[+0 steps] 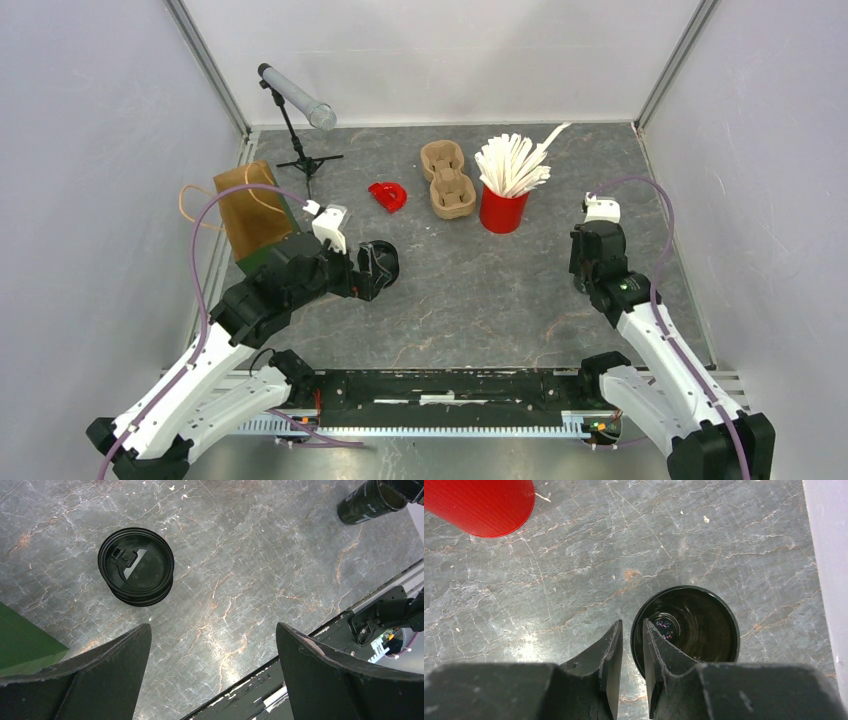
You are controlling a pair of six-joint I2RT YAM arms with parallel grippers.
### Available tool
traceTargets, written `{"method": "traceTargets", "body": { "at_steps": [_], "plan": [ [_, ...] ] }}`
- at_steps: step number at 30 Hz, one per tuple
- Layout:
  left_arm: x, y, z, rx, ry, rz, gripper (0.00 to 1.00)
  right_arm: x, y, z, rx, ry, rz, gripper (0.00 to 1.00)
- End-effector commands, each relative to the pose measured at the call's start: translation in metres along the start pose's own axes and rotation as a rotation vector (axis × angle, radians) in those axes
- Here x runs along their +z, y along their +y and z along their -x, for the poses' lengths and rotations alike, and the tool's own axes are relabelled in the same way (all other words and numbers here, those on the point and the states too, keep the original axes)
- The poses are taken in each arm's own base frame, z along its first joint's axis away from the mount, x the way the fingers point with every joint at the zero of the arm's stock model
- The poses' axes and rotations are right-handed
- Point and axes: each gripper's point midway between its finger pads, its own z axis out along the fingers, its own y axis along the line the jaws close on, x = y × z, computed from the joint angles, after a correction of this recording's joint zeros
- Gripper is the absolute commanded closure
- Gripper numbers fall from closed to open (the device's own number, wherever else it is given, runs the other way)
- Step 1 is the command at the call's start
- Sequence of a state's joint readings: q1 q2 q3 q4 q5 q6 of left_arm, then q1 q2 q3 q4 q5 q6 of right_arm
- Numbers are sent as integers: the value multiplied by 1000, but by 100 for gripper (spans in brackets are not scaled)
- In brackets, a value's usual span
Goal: Pack the takeout coffee
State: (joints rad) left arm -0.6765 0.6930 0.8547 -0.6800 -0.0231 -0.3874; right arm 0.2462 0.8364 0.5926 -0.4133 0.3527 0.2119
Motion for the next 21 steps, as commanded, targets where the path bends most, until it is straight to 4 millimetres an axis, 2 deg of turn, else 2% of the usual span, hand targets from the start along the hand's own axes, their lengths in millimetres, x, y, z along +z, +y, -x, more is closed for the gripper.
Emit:
{"method": "traceTargets", "body": {
  "at_steps": [1, 7, 13, 21],
  "plan": [
    [0, -5, 2, 1, -3, -23, 0, -4, -13, 13, 22, -19, -63, 73],
    [1, -5, 1, -2, -2, -23, 0, 3, -10, 2, 44, 3, -36, 74],
    [1, -5, 1, -2, 0, -24, 0, 5, -6, 3, 62, -18, -1, 74],
    [1, -5, 1, -2, -1, -24, 0, 11, -3, -6, 73, 9, 10, 76]
  ]
}}
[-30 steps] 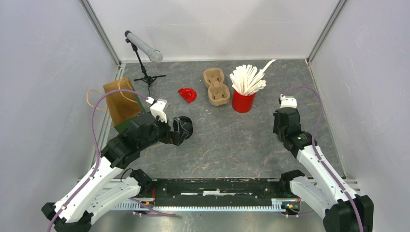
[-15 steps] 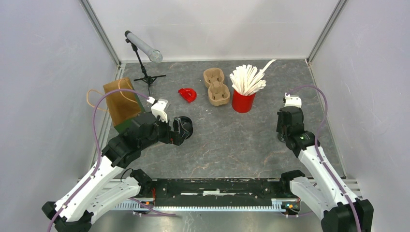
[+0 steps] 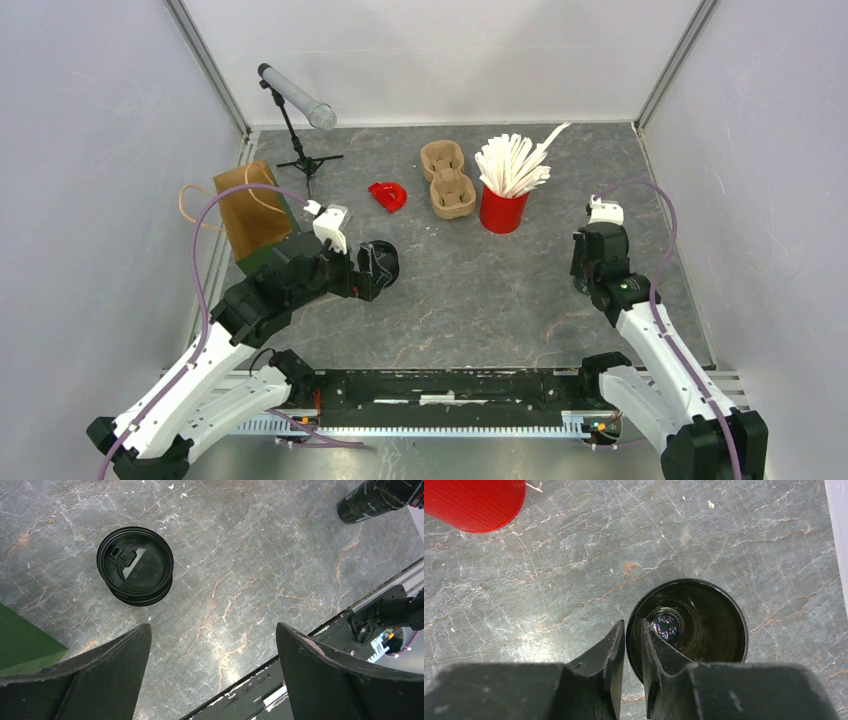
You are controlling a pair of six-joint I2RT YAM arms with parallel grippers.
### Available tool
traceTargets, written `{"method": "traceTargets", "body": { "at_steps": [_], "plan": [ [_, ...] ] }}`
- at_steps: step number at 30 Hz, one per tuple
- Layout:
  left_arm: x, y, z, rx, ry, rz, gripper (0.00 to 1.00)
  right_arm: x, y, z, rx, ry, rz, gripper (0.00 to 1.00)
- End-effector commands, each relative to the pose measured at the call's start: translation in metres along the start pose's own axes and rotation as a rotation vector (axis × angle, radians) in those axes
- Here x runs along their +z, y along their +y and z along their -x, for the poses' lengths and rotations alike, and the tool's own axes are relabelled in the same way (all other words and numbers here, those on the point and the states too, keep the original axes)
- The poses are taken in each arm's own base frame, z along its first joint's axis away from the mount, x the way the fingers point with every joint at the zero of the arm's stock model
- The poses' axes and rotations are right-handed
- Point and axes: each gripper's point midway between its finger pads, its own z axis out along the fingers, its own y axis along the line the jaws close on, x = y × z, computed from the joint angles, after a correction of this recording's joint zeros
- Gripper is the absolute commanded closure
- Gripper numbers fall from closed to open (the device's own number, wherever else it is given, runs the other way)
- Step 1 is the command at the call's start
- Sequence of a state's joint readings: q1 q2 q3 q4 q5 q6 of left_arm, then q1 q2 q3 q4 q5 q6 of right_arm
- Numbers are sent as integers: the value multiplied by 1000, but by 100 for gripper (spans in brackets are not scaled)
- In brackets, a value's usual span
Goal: Pack the takeout coffee
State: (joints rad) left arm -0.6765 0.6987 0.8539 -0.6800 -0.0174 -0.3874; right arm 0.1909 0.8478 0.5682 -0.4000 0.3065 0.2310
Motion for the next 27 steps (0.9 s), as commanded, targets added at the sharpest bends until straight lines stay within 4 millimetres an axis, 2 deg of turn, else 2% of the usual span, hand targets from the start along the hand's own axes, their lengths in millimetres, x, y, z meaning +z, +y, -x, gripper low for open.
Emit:
{"method": "traceTargets", "body": {
  "at_steps": [1, 4, 9, 14, 23, 27],
  "plan": [
    [0, -5, 2, -2, -7, -21, 0, 4, 3, 4, 30, -21, 15, 77],
    [0, -5, 2, -2, -6, -21, 0, 3, 3, 5, 33, -25, 14, 81],
    [1, -4, 2, 1, -3, -19, 0, 1, 5, 11, 37, -47, 31, 93],
    [1, -4, 2, 1, -2, -19, 0, -6, 24, 23, 71, -104, 143, 92],
    [2, -4, 1, -2, 0, -18, 0, 0, 61, -3, 124, -16, 332, 92],
    [1, -4, 1, -3, -1, -18, 0, -1, 77, -8, 155, -4, 415, 94]
  ]
}}
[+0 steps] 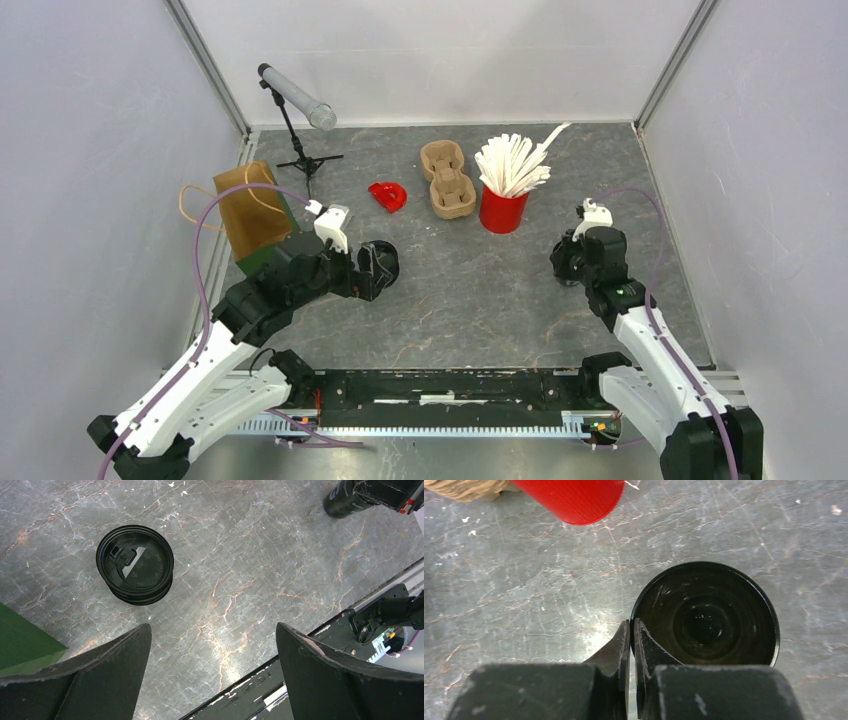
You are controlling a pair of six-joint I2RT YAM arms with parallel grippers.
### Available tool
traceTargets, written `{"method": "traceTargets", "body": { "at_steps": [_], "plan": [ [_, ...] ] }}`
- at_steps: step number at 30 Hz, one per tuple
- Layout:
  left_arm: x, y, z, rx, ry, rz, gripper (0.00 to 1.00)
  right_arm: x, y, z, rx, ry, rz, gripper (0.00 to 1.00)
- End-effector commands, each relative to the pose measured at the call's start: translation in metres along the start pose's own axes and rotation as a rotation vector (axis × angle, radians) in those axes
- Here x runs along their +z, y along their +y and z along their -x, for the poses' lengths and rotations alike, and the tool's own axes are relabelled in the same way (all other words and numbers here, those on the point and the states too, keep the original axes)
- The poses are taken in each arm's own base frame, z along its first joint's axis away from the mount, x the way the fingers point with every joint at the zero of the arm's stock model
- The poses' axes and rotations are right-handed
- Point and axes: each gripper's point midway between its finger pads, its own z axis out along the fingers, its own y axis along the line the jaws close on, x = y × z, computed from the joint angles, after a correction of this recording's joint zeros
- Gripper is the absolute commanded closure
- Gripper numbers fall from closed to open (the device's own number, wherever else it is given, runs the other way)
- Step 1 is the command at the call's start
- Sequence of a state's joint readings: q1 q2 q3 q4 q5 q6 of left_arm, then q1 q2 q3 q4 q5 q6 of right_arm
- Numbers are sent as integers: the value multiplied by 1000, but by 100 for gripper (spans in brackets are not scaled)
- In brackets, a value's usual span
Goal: Pack the takeout coffee
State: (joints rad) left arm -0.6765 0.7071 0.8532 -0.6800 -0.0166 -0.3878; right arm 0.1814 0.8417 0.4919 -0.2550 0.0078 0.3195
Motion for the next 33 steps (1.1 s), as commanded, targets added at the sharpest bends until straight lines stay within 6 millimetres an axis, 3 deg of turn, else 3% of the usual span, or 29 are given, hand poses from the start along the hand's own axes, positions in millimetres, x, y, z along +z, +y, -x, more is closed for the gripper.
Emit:
{"method": "traceTargets", "body": {
  "at_steps": [1, 3, 15, 24, 33],
  "plan": [
    [0, -5, 3, -3, -9, -21, 0, 4, 24, -5, 58, 3, 132, 95],
    [0, -5, 2, -3, -6, -20, 0, 4, 27, -4, 65, -2, 152, 100],
    [5, -6, 3, -19, 1, -17, 0, -15, 33, 23, 15, -69, 172, 100],
    [21, -74, 27, -184, 17, -322, 7, -33, 56, 19, -135, -94, 328, 100],
    [66, -104, 36, -297, 78, -388, 11, -63, 96, 23, -296, -232, 495, 100]
  ]
}}
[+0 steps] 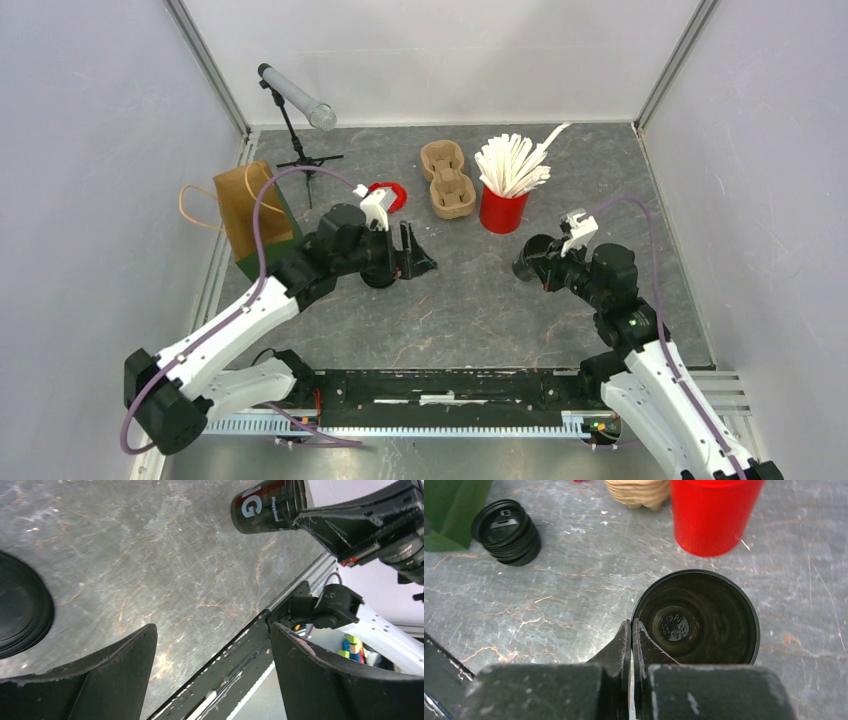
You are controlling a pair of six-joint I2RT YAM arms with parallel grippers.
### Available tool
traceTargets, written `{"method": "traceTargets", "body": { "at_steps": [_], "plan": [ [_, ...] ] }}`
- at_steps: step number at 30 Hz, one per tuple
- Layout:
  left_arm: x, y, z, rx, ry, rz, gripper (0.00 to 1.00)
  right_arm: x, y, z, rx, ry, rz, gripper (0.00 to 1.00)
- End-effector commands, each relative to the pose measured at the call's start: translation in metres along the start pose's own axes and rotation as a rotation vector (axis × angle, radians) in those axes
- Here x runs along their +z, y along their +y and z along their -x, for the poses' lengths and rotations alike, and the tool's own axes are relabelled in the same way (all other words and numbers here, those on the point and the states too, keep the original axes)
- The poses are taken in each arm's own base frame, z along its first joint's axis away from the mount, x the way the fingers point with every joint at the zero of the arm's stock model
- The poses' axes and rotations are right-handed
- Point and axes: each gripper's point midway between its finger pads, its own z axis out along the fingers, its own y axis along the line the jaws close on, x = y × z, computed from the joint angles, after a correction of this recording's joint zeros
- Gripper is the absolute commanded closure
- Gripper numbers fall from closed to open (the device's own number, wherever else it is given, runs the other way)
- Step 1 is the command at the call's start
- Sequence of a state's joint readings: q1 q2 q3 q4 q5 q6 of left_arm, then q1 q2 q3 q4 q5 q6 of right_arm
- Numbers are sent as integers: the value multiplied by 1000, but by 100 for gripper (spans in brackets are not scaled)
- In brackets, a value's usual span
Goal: Pack the takeout coffee
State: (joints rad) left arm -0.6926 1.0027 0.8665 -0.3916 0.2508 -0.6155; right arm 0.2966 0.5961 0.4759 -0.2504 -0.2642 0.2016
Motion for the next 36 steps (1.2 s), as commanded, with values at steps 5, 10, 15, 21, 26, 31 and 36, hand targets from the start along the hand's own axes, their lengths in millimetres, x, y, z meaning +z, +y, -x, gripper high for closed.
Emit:
{"method": "traceTargets", "body": {
  "at_steps": [5, 10, 15, 21, 26, 31, 36],
  "plan": [
    [37, -52, 22, -85, -13, -186, 13, -2, 46, 12, -157, -117, 193, 100],
    [58, -62, 22, -132, 2, -241, 16, -2, 56, 12, -177, -132, 231, 100],
    [79, -61, 15, -142, 36, -242, 18, 3, 47, 6, -164, -104, 183, 100],
    [93, -35, 0, -120, 68, -145, 19, 4, 37, 3, -161, -73, 127, 100],
    [93, -24, -3, -91, 68, -99, 20, 10, 28, -3, -160, -3, 77, 100],
    [91, -15, -8, -75, 72, -64, 20, 14, 41, -4, -132, 6, 142, 100],
    [85, -13, -6, -53, 67, -40, 20, 12, 46, 11, -145, -23, 146, 100]
  ]
}}
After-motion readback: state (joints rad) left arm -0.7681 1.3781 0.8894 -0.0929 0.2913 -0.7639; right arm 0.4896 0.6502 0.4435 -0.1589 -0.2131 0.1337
